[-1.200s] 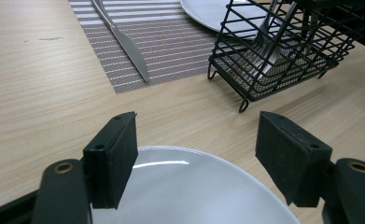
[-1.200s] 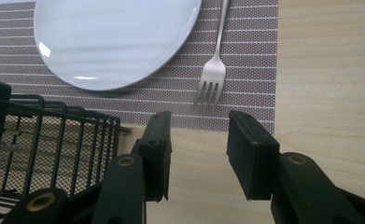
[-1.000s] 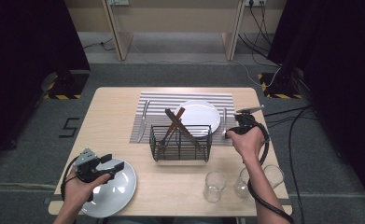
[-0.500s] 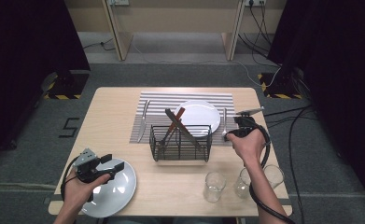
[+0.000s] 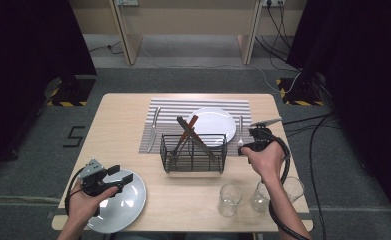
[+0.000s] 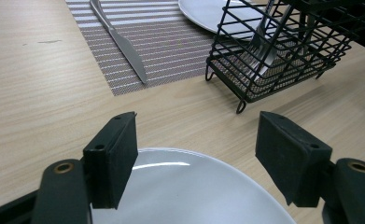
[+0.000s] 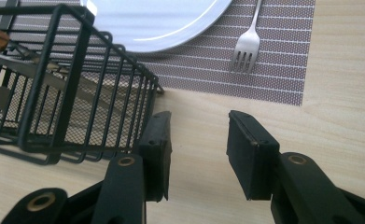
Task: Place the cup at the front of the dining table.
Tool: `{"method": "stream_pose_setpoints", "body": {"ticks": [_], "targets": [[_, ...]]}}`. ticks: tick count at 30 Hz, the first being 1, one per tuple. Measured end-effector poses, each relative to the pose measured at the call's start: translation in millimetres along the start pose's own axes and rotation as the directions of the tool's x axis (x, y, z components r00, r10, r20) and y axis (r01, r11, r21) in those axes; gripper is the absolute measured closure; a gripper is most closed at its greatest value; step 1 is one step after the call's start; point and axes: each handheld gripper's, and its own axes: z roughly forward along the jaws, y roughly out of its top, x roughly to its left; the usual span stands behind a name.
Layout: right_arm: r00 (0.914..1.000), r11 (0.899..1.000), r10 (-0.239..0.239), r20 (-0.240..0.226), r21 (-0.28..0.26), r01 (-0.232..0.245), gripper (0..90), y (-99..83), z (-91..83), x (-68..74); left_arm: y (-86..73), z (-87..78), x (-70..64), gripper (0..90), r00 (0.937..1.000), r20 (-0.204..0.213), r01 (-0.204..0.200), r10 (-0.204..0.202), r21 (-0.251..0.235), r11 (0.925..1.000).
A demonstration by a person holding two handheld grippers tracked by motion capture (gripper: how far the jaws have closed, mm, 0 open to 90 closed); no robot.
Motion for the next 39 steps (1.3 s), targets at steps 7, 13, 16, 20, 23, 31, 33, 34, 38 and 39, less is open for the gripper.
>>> {"method": "stream_pose_setpoints", "body": {"ticks": [7,13,16,20,23,31,33,34,38,39], "targets": [[0.9996,1.000,-0.024,-0.018,0.010,0.024,59.9,-7.9,-5.3,6.2,0.1,0.0,-0.8,29.1,1.0000,0.000,-0.001,0.001,0.001,1.0000],[0.9991,0.999,-0.042,-0.012,0.016,0.042,59.9,-15.6,-8.3,9.4,-0.3,0.1,-0.6,29.1,1.0000,0.000,0.000,0.000,0.001,1.0000],[0.9984,0.998,-0.050,-0.027,0.024,0.051,60.0,-19.6,-9.8,10.6,-0.1,0.0,-0.9,29.1,1.0000,-0.001,-0.002,0.002,0.001,1.0000],[0.9974,0.997,-0.063,-0.035,0.030,0.064,60.1,-24.7,-12.3,13.3,0.2,-0.2,-1.1,29.1,1.0000,0.000,-0.001,0.001,0.000,1.0000],[0.9958,0.996,-0.083,-0.038,0.037,0.084,60.4,-30.7,-14.7,15.8,0.1,-0.2,-0.6,29.1,1.0000,-0.002,0.000,0.000,0.000,1.0000],[0.9929,0.993,-0.101,-0.063,0.049,0.104,60.7,-42.0,-18.9,22.4,0.3,1.1,-2.6,29.1,1.0000,0.003,-0.005,0.005,0.003,1.0000],[0.9923,0.993,-0.105,-0.066,0.053,0.109,60.8,-43.5,-20.2,23.8,0.5,0.9,-2.6,29.1,1.0000,0.003,-0.005,0.005,0.002,1.0000],[0.9918,0.992,-0.107,-0.069,0.053,0.111,60.8,-44.3,-20.8,24.2,0.6,0.9,-2.6,29.1,1.0000,0.004,-0.006,0.006,0.001,1.0000],[0.9897,0.991,-0.117,-0.081,0.055,0.122,61.1,-47.9,-24.1,26.0,0.8,1.0,-2.7,29.0,1.0000,0.005,-0.006,0.006,0.001,1.0000],[0.9890,0.991,-0.116,-0.091,0.059,0.122,61.1,-49.3,-24.6,26.5,0.8,1.0,-2.7,29.0,1.0000,0.004,-0.006,0.006,0.002,1.0000]]}}
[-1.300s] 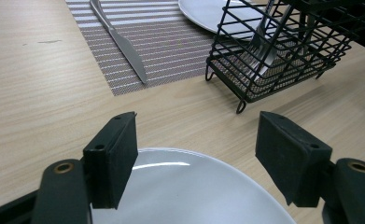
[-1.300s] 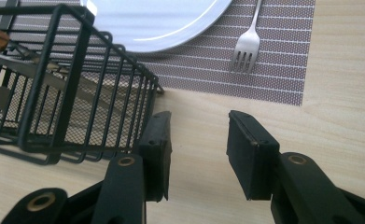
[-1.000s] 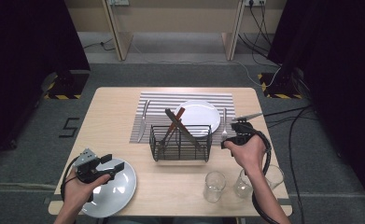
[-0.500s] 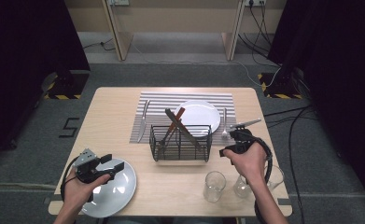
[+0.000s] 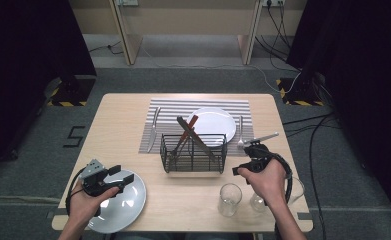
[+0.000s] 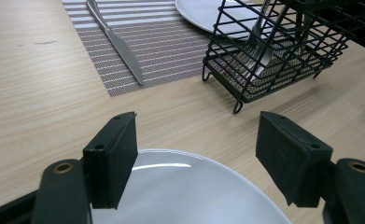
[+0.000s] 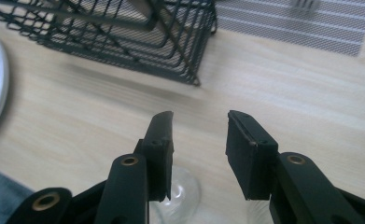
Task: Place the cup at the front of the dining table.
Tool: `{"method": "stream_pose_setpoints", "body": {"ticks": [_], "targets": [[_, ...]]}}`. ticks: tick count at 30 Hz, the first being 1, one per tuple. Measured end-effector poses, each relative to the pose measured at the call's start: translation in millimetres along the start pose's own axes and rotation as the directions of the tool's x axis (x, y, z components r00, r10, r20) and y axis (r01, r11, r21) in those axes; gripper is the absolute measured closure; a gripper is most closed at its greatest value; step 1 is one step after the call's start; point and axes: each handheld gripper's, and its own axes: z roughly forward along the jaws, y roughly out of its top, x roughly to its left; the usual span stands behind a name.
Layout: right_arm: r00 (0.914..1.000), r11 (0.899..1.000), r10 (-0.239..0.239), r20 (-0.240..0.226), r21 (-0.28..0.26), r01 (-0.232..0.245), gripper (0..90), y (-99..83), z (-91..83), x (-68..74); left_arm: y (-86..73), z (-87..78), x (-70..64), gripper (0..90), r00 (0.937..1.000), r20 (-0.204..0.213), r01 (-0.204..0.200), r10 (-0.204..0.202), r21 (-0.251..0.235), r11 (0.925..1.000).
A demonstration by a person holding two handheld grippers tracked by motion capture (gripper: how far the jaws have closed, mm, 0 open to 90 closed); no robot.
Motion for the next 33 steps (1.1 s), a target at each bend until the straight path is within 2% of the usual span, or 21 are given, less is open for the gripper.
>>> {"method": "stream_pose_setpoints", "body": {"ticks": [13,15,25,33], "targets": [[0.9986,0.999,-0.045,-0.028,0.023,0.045,62.7,-13.5,-2.2,10.6,1.5,-0.3,-1.9,28.9,1.0000,0.004,-0.005,0.005,-0.003,1.0000],[0.9977,0.999,-0.041,-0.054,0.028,0.043,63.2,-14.4,-1.7,11.3,1.4,-0.7,-1.6,28.9,1.0000,0.003,-0.004,0.004,-0.003,1.0000],[0.9969,0.998,-0.061,-0.050,0.026,0.063,63.6,-18.7,-9.5,17.1,1.5,-0.9,-1.4,28.9,1.0000,0.001,-0.004,0.004,-0.004,1.0000],[0.9944,0.993,-0.095,-0.047,0.061,0.098,66.7,-27.3,-7.5,18.7,1.9,-1.3,-1.9,28.9,1.0000,0.003,-0.004,0.004,-0.009,1.0000]]}}
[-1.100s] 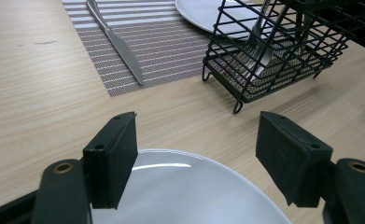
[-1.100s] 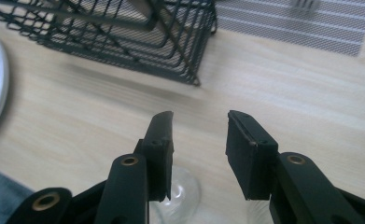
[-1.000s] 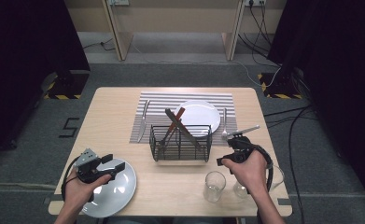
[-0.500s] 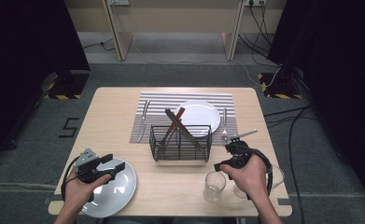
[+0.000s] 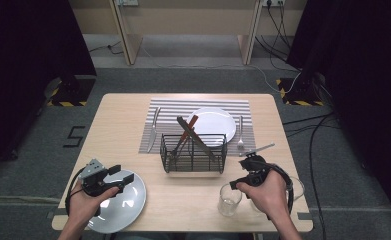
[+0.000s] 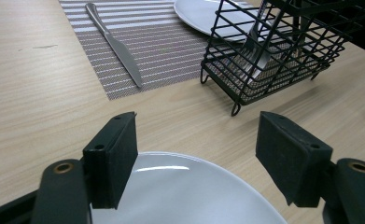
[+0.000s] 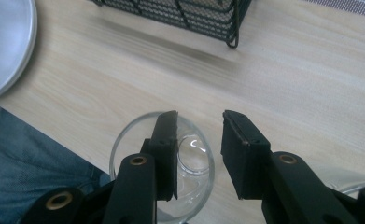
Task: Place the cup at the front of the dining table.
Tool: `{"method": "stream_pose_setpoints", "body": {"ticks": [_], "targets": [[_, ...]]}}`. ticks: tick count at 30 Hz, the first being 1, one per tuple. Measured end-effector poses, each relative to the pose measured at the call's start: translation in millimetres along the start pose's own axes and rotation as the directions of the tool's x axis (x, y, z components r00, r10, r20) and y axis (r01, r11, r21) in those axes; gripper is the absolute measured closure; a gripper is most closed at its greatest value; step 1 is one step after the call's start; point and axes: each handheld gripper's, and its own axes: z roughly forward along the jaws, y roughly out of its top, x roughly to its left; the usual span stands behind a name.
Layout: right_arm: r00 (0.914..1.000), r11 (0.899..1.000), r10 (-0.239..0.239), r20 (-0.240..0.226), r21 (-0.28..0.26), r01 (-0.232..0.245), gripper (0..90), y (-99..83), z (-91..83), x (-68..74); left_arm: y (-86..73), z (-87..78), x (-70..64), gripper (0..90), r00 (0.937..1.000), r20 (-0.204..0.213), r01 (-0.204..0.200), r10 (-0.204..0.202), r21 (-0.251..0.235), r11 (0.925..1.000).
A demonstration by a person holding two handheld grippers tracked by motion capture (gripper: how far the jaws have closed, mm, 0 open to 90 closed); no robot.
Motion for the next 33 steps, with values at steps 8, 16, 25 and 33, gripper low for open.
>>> {"method": "stream_pose_setpoints", "body": {"ticks": [8,16,25,33], "targets": [[0.9988,0.998,-0.034,0.036,0.050,0.032,75.9,-3.8,9.4,1.2,1.2,-0.9,-1.0,28.9,1.0000,0.001,-0.003,0.003,-0.004,1.0000],[0.9932,0.995,-0.086,0.077,0.065,0.082,82.3,-6.2,15.9,6.0,1.1,-0.8,-1.3,28.9,1.0000,0.001,-0.005,0.005,-0.002,1.0000],[0.9879,0.990,-0.131,0.084,0.064,0.125,82.6,2.6,23.2,18.9,3.3,-3.1,-2.8,28.9,0.9998,0.006,-0.019,0.019,-0.006,0.9998],[0.9796,0.980,-0.192,0.059,0.070,0.188,82.7,19.4,36.9,41.0,5.9,-4.3,-6.6,28.8,0.9993,0.017,-0.032,0.032,-0.014,0.9994]]}}
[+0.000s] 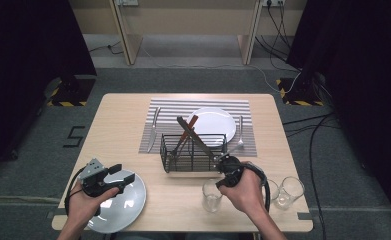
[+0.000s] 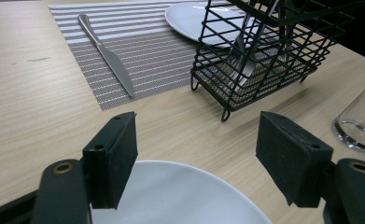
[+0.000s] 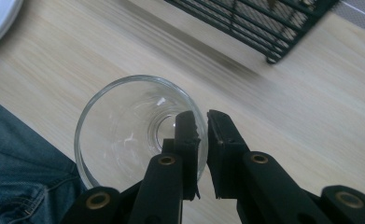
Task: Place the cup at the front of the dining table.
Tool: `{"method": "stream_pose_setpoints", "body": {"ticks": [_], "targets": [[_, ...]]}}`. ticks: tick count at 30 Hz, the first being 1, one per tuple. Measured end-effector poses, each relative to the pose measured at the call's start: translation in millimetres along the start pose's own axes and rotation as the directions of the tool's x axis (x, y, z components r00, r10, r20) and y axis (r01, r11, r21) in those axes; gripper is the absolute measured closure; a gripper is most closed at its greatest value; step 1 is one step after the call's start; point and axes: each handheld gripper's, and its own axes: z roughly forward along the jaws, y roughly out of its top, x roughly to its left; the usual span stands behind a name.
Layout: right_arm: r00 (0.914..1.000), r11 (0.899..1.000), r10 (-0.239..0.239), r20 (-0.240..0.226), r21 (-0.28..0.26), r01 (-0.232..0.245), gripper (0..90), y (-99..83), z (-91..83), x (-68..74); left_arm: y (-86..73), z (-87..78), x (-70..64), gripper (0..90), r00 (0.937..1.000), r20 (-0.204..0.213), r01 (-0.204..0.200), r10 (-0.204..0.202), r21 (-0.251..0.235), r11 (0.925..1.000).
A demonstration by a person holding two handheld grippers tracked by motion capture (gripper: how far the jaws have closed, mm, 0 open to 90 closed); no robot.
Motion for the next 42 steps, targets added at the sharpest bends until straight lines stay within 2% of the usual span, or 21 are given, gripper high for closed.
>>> {"method": "stream_pose_setpoints", "body": {"ticks": [10,16,19,27,34,42], "targets": [[0.9973,0.998,-0.069,-0.025,0.010,0.070,82.7,29.0,14.1,26.3,3.6,-1.3,-4.8,28.4,0.9998,0.017,-0.012,0.013,-0.011,0.9999],[0.9925,0.994,-0.112,-0.047,0.009,0.113,82.7,44.9,22.9,43.1,6.9,-4.2,-7.1,28.2,0.9994,0.025,-0.024,0.024,-0.024,0.9994],[0.9921,0.993,-0.115,-0.052,0.016,0.116,82.6,51.4,26.1,51.5,8.2,-5.1,-7.8,28.2,0.9992,0.031,-0.025,0.026,-0.027,0.9993],[0.9852,0.987,-0.157,-0.068,0.011,0.158,82.6,65.9,34.6,68.1,9.3,-5.2,-9.2,27.8,0.9988,0.040,-0.027,0.028,-0.030,0.9992],[0.9813,0.984,-0.175,-0.079,0.011,0.177,82.5,72.4,38.7,78.6,10.1,-5.4,-9.9,27.6,0.9985,0.044,-0.029,0.031,-0.032,0.9991],[0.9814,0.986,-0.168,-0.093,0.003,0.169,81.9,75.9,41.3,83.0,10.3,-5.3,-10.7,27.3,0.9981,0.051,-0.034,0.036,-0.032,0.9989]]}}
